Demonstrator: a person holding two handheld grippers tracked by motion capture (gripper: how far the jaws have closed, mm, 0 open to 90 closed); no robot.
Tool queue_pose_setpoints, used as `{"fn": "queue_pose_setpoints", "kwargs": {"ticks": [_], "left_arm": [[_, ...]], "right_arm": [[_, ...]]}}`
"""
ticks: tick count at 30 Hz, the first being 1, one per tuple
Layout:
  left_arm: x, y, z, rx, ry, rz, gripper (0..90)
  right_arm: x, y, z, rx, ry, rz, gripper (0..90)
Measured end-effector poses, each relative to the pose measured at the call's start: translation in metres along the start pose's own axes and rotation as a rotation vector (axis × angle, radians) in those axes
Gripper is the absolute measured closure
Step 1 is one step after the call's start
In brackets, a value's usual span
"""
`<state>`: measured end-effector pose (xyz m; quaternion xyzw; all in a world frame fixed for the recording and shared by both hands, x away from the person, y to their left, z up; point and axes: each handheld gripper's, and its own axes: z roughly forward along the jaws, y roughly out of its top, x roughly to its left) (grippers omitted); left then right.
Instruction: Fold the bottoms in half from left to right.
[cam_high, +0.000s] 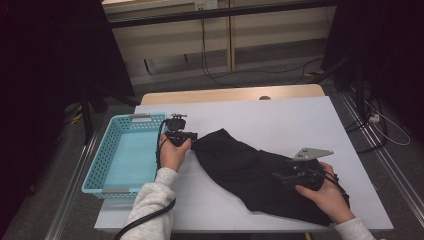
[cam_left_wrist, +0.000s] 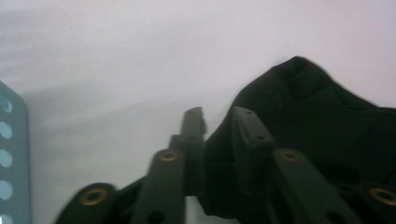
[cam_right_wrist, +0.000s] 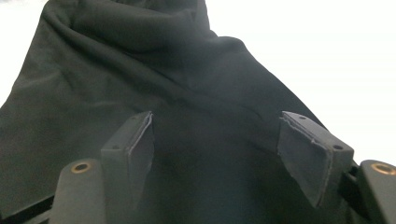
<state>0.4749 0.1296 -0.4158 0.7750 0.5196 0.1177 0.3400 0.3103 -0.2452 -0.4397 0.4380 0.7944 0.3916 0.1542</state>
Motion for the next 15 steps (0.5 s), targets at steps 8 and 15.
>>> {"fn": "queue_pose_setpoints", "kwargs": {"ticks": [8, 15], "left_arm": [[-0.011, -0.018, -0.015, -0.017, 0.007, 0.033, 42.1], [-0.016, -0.04, -0.007, 0.051, 0.074, 0.06, 53.8]], "right_arm": [[0.001, 0.001, -0.001, -0.004, 0.0, 0.002, 27.7], [0.002, 0.002, -0.002, -0.008, 0.0, 0.003, 27.7]]}}
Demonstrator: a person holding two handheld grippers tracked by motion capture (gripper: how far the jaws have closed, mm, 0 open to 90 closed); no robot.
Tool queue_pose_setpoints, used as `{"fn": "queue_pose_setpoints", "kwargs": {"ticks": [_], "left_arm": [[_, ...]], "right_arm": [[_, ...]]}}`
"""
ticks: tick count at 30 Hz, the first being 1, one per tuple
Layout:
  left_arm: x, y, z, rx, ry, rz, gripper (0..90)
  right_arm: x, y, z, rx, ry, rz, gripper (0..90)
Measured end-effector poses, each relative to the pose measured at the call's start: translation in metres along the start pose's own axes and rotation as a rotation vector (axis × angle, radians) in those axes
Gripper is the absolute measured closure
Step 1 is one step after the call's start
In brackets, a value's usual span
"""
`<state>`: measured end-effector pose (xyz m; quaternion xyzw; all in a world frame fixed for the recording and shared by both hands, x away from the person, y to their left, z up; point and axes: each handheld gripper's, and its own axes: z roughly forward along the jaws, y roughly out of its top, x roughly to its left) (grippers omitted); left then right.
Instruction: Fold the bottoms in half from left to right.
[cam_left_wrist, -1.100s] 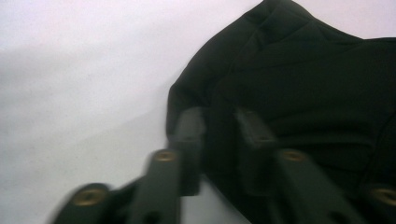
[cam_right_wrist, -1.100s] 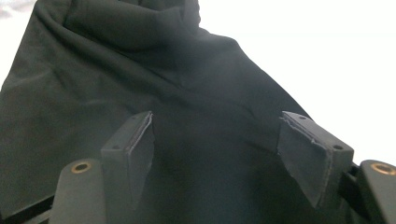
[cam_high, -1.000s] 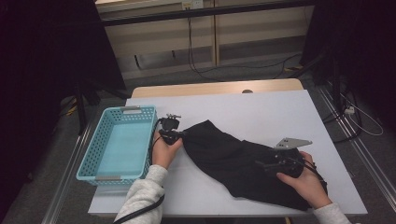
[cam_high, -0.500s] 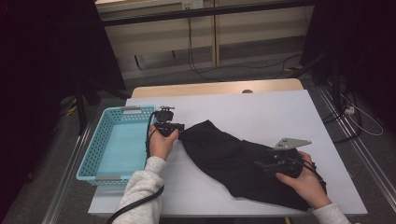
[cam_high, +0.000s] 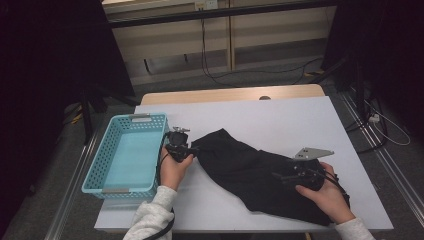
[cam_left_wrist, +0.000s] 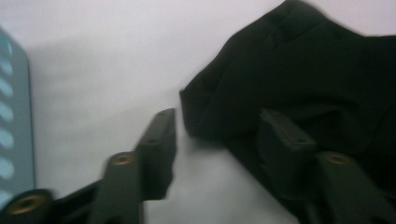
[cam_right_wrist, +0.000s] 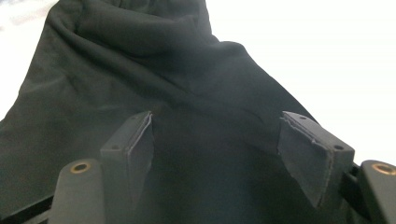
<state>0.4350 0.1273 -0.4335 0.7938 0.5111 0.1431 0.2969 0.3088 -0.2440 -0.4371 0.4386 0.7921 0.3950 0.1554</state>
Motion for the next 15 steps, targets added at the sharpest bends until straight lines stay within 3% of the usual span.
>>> {"fn": "queue_pose_setpoints", "kwargs": {"ticks": [2, 5, 6, 10, 15], "left_arm": [[0.001, -0.003, 0.005, 0.022, -0.001, -0.014, 57.0], [0.003, -0.002, 0.008, -0.006, -0.001, -0.024, 59.9], [0.005, -0.001, 0.01, -0.019, 0.002, -0.039, 62.7], [0.005, 0.003, 0.013, -0.023, -0.015, -0.038, 78.0], [0.009, 0.013, 0.017, -0.019, -0.039, -0.068, 87.2]], "right_arm": [[0.0, 0.0, 0.0, 0.0, 0.003, 0.001, 27.6], [0.0, 0.0, 0.0, -0.001, 0.004, 0.001, 27.6], [-0.001, 0.0, 0.0, -0.001, 0.004, 0.002, 27.6], [-0.001, 0.0, 0.001, 0.0, 0.003, 0.001, 27.4], [-0.001, 0.0, 0.0, -0.003, 0.005, 0.001, 27.4]]}}
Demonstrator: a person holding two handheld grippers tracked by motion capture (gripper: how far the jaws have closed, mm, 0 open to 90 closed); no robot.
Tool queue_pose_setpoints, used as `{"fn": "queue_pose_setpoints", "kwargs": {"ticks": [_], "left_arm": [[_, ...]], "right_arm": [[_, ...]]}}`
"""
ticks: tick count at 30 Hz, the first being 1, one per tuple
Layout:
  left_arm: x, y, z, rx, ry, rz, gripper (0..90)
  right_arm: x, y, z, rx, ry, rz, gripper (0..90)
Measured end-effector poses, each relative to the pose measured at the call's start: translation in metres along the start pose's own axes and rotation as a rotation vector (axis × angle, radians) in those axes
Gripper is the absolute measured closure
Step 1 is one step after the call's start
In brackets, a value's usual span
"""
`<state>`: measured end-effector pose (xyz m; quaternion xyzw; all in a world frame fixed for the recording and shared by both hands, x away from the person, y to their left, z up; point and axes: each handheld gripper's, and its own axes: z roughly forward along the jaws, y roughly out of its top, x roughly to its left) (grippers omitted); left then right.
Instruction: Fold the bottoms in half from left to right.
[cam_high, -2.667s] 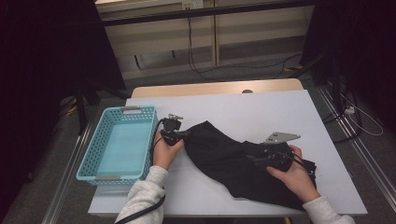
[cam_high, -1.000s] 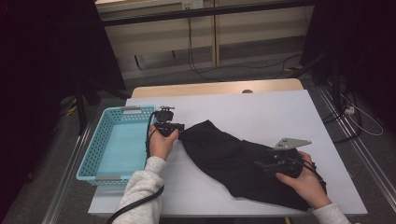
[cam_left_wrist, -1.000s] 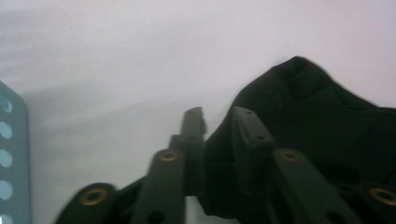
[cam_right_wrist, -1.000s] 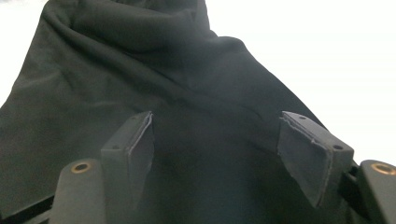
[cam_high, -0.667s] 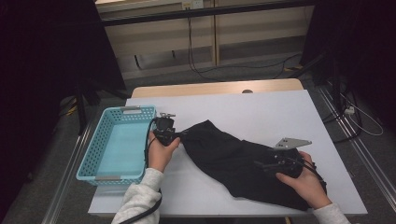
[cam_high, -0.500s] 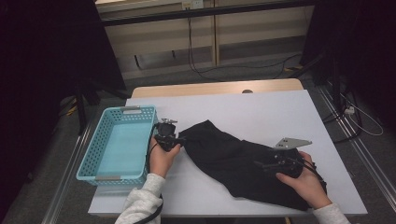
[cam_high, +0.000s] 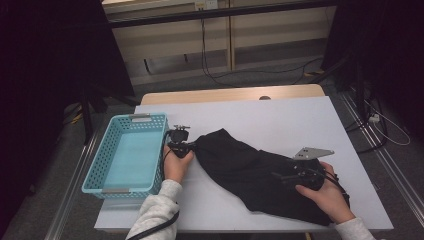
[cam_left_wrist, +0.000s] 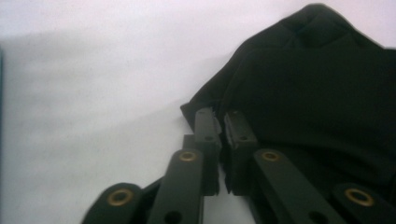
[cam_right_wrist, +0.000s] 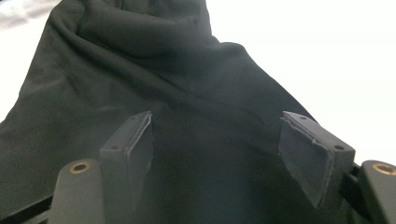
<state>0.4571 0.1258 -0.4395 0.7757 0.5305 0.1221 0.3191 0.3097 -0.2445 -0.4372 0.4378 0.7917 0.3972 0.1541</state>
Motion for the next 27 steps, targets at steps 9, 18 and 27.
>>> {"fn": "queue_pose_setpoints", "kwargs": {"ticks": [9, 18, 27], "left_arm": [[0.01, 0.015, 0.0, -0.024, 0.006, -0.067, 87.5], [0.014, 0.016, 0.001, -0.02, 0.031, -0.082, 85.0], [0.014, 0.014, 0.006, -0.011, 0.059, -0.103, 53.7]], "right_arm": [[-0.001, 0.0, 0.0, -0.001, 0.001, 0.001, 27.3], [-0.003, 0.0, -0.003, -0.008, -0.006, 0.008, 26.7], [-0.018, 0.003, -0.017, -0.044, -0.055, 0.023, 26.7]]}}
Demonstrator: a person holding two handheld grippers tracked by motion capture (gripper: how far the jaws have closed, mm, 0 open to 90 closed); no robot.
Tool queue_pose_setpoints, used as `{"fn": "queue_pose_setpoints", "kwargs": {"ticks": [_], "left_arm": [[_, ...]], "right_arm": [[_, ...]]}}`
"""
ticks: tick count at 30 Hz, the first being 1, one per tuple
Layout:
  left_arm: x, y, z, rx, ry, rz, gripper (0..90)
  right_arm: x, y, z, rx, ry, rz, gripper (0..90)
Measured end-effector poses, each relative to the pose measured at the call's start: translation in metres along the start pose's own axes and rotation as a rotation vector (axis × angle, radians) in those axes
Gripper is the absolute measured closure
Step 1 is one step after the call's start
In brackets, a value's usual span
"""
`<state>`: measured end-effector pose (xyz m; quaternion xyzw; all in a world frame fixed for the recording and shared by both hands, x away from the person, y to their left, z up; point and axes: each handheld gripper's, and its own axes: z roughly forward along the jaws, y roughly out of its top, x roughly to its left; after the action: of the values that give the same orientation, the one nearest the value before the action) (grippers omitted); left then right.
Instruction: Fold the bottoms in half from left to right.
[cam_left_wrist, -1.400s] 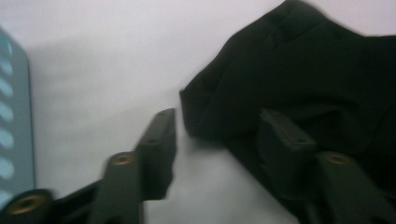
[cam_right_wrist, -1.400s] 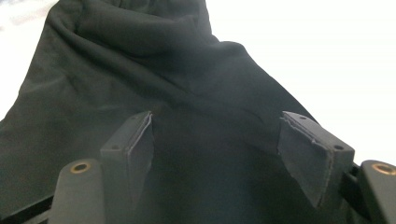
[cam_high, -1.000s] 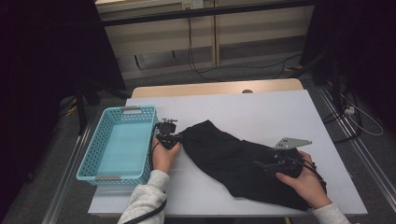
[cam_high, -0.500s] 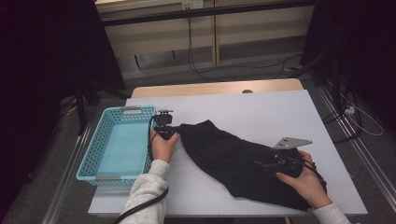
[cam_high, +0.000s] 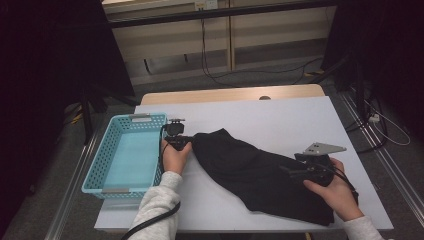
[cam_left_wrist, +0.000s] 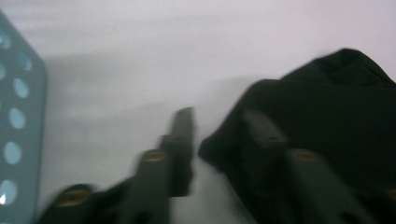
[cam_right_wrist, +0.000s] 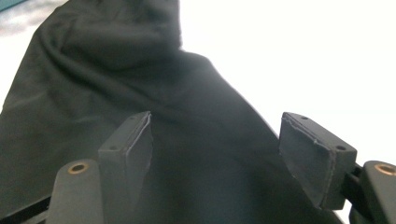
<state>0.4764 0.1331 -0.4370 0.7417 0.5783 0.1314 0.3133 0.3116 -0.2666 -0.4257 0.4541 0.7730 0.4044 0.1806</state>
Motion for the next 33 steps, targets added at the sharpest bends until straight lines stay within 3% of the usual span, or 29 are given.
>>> {"fn": "queue_pose_setpoints", "kwargs": {"ticks": [3, 7, 8, 10, 14, 19, 21, 23, 28, 33], "left_arm": [[-0.003, -0.003, 0.0, 0.023, -0.02, 0.031, 48.5], [-0.005, -0.005, -0.003, -0.003, 0.028, 0.078, 25.0], [-0.005, -0.006, -0.004, -0.014, 0.042, 0.087, 20.8], [-0.005, -0.007, -0.006, -0.032, 0.038, 0.084, 17.1], [-0.006, -0.007, -0.013, -0.047, 0.024, 0.106, 15.7], [-0.01, -0.009, -0.019, -0.067, 0.027, 0.136, 16.1], [-0.011, -0.011, -0.022, -0.075, 0.024, 0.148, 15.8], [-0.012, -0.011, -0.024, -0.079, 0.021, 0.155, 15.5], [-0.011, -0.011, -0.024, -0.085, 0.009, 0.156, 15.3], [-0.009, -0.01, -0.024, -0.089, -0.007, 0.15, 15.4]], "right_arm": [[-0.014, -0.005, -0.004, 0.008, -0.042, 0.018, 27.3], [-0.028, -0.013, -0.006, 0.024, -0.081, 0.049, 27.6], [-0.038, -0.017, -0.01, 0.029, -0.114, 0.072, 27.6], [-0.045, -0.02, -0.013, 0.034, -0.133, 0.083, 27.6], [-0.055, -0.029, -0.013, 0.068, -0.149, 0.117, 28.9], [-0.056, -0.038, -0.007, 0.102, -0.145, 0.11, 31.7], [-0.054, -0.038, -0.008, 0.108, -0.152, 0.104, 38.0], [-0.052, -0.038, -0.009, 0.105, -0.122, 0.092, 45.2], [-0.043, -0.039, -0.009, 0.119, -0.121, 0.085, 47.6], [-0.042, -0.04, -0.012, 0.119, -0.109, 0.119, 64.1]]}}
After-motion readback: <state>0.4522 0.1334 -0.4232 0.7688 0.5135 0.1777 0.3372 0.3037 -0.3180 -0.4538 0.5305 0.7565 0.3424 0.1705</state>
